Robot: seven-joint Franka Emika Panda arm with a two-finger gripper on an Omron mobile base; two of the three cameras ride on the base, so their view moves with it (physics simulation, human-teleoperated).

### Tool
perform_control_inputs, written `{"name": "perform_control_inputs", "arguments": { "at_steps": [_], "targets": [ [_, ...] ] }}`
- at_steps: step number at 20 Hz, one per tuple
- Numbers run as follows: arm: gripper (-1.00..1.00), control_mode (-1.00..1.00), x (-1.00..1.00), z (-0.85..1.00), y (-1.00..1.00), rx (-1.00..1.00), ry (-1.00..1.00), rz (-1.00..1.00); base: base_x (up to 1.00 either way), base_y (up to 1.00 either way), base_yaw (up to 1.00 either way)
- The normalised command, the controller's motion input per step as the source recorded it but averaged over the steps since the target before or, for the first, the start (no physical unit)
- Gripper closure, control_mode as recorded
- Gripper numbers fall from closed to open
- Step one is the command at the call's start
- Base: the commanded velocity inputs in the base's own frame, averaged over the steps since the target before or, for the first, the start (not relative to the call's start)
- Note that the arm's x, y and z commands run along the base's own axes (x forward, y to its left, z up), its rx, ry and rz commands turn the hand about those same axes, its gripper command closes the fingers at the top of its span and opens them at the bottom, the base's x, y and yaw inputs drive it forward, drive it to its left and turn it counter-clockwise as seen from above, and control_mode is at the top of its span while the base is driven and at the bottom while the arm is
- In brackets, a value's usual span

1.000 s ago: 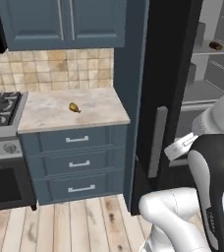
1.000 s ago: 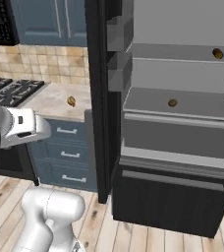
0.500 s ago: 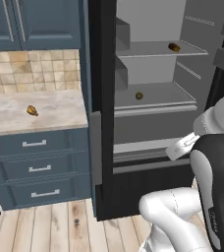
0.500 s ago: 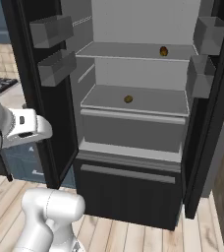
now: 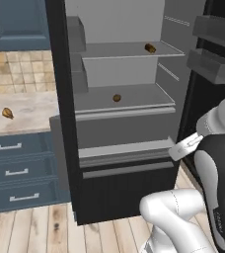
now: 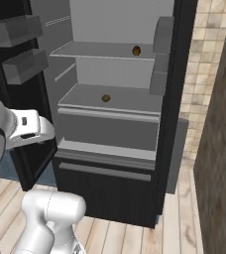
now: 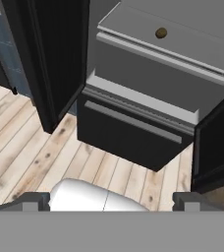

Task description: Open the fridge, remove the kiwi, sweet potato, and chicken drumstick, and place them on any counter.

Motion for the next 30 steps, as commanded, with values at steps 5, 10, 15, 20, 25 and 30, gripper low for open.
{"name": "perform_control_inputs", "arguments": {
  "at_steps": [5, 10, 15, 20, 25, 30],
  "targets": [
    [-1.00, 1.00, 0.00, 0.00, 0.00, 0.00, 0.00, 0.00, 0.21, 0.00, 0.00],
    [-1.00, 1.00, 0.00, 0.00, 0.00, 0.00, 0.00, 0.00, 0.61, 0.00, 0.00],
    [-1.00, 1.00, 0.00, 0.00, 0.00, 0.00, 0.00, 0.00, 1.00, 0.00, 0.00],
    [-1.00, 1.00, 0.00, 0.00, 0.00, 0.00, 0.00, 0.00, 0.91, 0.00, 0.00],
    [-1.00, 1.00, 0.00, 0.00, 0.00, 0.00, 0.00, 0.00, 0.73, -0.01, 0.00],
    [-1.00, 1.00, 0.00, 0.00, 0.00, 0.00, 0.00, 0.00, 0.56, -0.01, 0.00]
  ]
}}
